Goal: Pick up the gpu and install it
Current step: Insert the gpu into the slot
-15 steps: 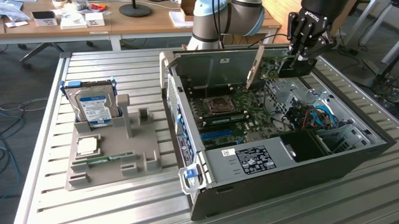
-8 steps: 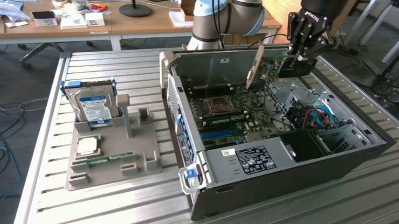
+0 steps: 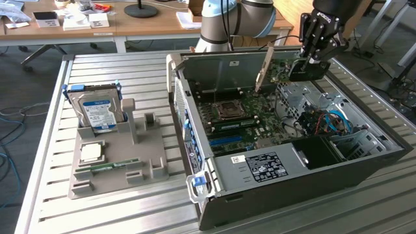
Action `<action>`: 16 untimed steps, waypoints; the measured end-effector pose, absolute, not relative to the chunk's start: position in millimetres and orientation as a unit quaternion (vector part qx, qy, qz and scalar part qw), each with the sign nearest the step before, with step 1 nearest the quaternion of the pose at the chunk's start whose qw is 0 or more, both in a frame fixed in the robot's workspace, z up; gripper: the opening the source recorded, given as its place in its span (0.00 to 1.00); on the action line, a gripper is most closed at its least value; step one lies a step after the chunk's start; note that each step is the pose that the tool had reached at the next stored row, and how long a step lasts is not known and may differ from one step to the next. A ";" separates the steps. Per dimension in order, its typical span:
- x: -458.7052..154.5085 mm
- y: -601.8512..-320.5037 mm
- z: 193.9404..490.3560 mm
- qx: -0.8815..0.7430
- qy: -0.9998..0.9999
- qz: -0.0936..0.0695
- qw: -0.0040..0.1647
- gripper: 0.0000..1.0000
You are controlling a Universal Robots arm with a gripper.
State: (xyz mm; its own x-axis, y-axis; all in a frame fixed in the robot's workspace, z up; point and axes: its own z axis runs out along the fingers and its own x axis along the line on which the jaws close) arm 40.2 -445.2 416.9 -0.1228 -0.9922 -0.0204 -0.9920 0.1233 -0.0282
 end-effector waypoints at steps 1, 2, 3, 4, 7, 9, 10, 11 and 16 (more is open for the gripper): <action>40.2 -445.1 416.9 -0.662 0.749 -0.004 0.017 0.27; 40.2 -445.2 416.9 -0.662 0.749 -0.004 0.017 0.27; 40.2 -445.2 416.9 -0.662 0.749 -0.004 0.017 0.27; 40.1 -445.1 416.9 -0.662 0.749 -0.004 0.017 0.27; 36.7 -445.1 416.6 -0.662 0.749 -0.004 0.017 0.27; 32.2 -445.1 416.5 -0.662 0.749 -0.004 0.017 0.27; 29.5 -445.1 416.4 -0.662 0.749 -0.004 0.017 0.27; 26.5 -445.1 416.3 -0.662 0.749 -0.004 0.017 0.27; 12.2 -445.1 416.0 -0.662 0.749 -0.004 0.017 0.27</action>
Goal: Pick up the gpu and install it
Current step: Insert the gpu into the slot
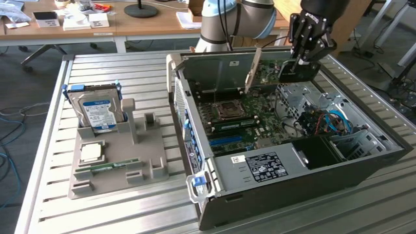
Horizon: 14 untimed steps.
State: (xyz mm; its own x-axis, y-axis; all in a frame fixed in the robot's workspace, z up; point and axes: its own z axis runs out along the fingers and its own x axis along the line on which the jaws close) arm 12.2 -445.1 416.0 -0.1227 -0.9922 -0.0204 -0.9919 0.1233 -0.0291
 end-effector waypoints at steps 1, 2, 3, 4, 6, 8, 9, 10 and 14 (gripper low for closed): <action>10.7 -445.0 416.0 -0.662 0.749 -0.004 0.017 0.27; 10.1 -445.0 415.9 -0.662 0.749 -0.004 0.017 0.27; 10.0 -445.0 415.9 -0.662 0.749 -0.004 0.017 0.27; 10.0 -445.0 415.9 -0.662 0.749 -0.004 0.017 0.27; 10.0 -445.0 415.9 -0.662 0.749 -0.004 0.017 0.27; 10.0 -445.0 415.9 -0.662 0.749 -0.004 0.017 0.27; 10.0 -445.0 415.9 -0.662 0.749 -0.004 0.017 0.27; 9.7 -445.0 415.9 -0.662 0.749 -0.004 0.017 0.27; 6.9 -445.0 415.9 -0.662 0.749 -0.004 0.017 0.27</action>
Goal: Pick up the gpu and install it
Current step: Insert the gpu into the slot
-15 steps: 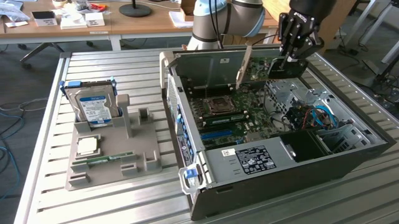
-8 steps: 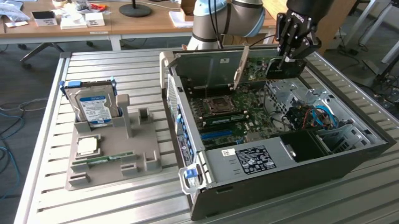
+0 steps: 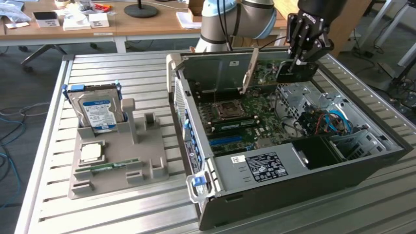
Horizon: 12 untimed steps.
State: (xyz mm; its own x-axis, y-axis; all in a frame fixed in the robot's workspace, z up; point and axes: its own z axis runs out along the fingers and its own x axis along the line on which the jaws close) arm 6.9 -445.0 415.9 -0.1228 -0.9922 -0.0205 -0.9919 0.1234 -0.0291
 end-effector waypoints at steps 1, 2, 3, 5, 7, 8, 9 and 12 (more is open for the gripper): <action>5.5 -445.0 415.8 -0.662 0.749 -0.004 0.017 0.27; 3.9 -445.0 415.7 -0.662 0.749 -0.004 0.017 0.27; 2.3 -445.0 415.7 -0.662 0.749 -0.004 0.017 0.27; -0.7 -445.0 415.6 -0.662 0.749 -0.004 0.017 0.27; -3.9 -445.0 415.5 -0.662 0.749 -0.004 0.017 0.27; -5.6 -445.0 415.4 -0.662 0.749 -0.004 0.017 0.27; -6.9 -445.0 415.3 -0.662 0.749 -0.004 0.017 0.27; -9.2 -445.0 414.8 -0.662 0.749 -0.004 0.018 0.27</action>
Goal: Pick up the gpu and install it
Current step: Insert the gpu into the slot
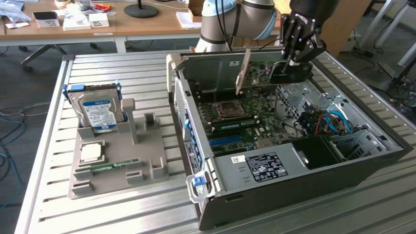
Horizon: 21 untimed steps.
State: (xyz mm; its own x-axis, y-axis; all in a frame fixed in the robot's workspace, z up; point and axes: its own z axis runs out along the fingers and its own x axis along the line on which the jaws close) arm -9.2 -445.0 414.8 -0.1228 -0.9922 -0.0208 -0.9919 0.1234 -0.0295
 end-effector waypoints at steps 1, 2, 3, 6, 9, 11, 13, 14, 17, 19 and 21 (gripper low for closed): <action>-9.7 -445.0 414.3 -0.662 0.749 -0.004 0.018 0.27; -10.3 -445.0 413.8 -0.662 0.749 -0.004 0.017 0.27; -11.0 -445.0 413.1 -0.662 0.749 -0.004 0.017 0.27; -13.0 -445.0 409.9 -0.662 0.749 -0.004 0.017 0.27; -15.1 -445.0 407.2 -0.662 0.749 -0.004 0.017 0.27; -15.1 -445.0 407.1 -0.662 0.749 -0.004 0.017 0.27; -15.2 -445.0 407.1 -0.662 0.749 -0.004 0.017 0.27; -15.2 -445.0 407.1 -0.662 0.749 -0.004 0.017 0.27; -15.2 -445.1 405.2 -0.662 0.749 -0.004 0.018 0.27; -15.2 -445.0 402.6 -0.662 0.749 -0.004 0.017 0.27; -15.2 -445.0 400.2 -0.662 0.749 -0.004 0.017 0.27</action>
State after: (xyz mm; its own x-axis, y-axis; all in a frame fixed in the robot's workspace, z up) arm -15.2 -445.0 400.2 -0.1228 -0.9922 -0.0206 -0.9919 0.1233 -0.0294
